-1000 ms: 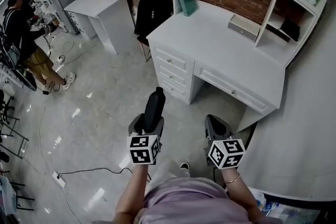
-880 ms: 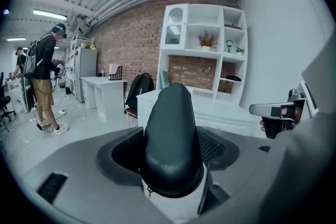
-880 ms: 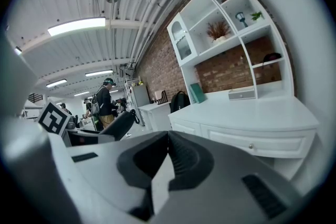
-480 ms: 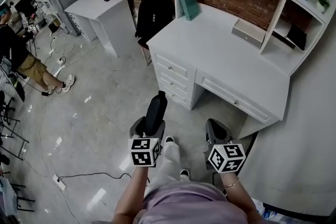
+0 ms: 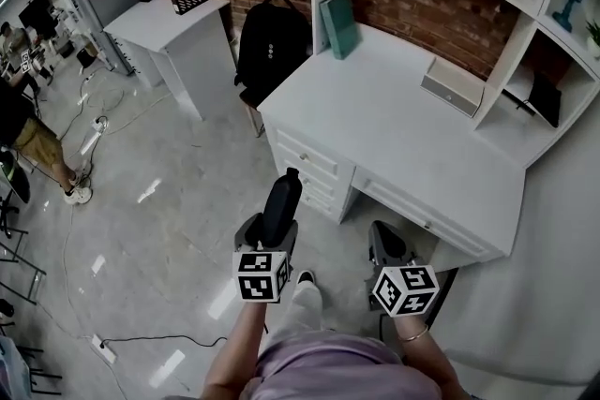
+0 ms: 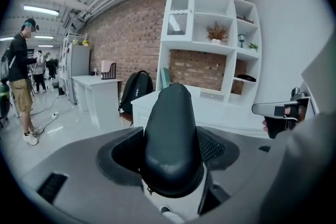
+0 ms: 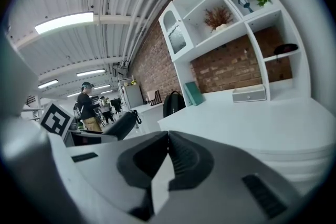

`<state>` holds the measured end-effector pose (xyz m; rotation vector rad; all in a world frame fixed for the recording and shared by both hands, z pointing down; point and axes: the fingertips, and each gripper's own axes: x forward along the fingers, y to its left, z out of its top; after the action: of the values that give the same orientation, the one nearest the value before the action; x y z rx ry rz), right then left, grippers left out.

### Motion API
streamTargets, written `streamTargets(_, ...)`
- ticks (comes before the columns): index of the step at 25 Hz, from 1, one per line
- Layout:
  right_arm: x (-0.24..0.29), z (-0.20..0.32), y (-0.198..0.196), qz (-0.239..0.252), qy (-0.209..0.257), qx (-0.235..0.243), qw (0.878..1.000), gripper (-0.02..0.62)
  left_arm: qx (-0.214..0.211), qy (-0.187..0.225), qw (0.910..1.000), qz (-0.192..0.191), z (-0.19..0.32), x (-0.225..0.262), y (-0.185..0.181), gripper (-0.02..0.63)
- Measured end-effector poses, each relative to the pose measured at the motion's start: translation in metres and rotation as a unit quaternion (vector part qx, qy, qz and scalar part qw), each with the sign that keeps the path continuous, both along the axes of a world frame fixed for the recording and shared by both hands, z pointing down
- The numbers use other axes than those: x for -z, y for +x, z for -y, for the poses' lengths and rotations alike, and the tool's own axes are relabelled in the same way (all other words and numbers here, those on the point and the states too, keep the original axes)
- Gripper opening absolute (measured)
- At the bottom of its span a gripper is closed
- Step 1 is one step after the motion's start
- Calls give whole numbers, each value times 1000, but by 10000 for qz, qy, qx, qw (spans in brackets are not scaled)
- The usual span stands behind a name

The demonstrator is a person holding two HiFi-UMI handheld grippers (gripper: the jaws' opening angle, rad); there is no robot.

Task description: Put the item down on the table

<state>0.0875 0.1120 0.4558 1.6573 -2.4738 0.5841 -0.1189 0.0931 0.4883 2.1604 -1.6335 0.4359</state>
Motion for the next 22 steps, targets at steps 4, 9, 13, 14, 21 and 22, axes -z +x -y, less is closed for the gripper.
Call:
streamTargets(4, 7, 46, -12, -19, 63, -20, 10000, 2, -56, 41, 10000, 48, 45, 6, -11, 311)
streamTargets(9, 12, 93, -27, -50, 92, -47, 9999, 2, -154, 50, 9998, 87, 94, 8, -25, 311)
streamTargets(13, 14, 122, -38, -73, 126, -116, 9998, 2, -223, 44, 9997, 85, 127, 7, -34, 311)
streamTargets(14, 14, 129, -39, -81, 130, -139, 9998, 2, -239, 47, 9997, 93, 135, 6, -36, 311)
streamTargets(21, 13, 161, -47, -116, 149, -329, 9993, 2, -378, 28, 9993, 16, 174, 4, -44, 311)
streamTargets(22, 14, 164, -49, -123, 154, -350, 9992, 2, -398, 27, 9992, 16, 178, 4, -46, 311)
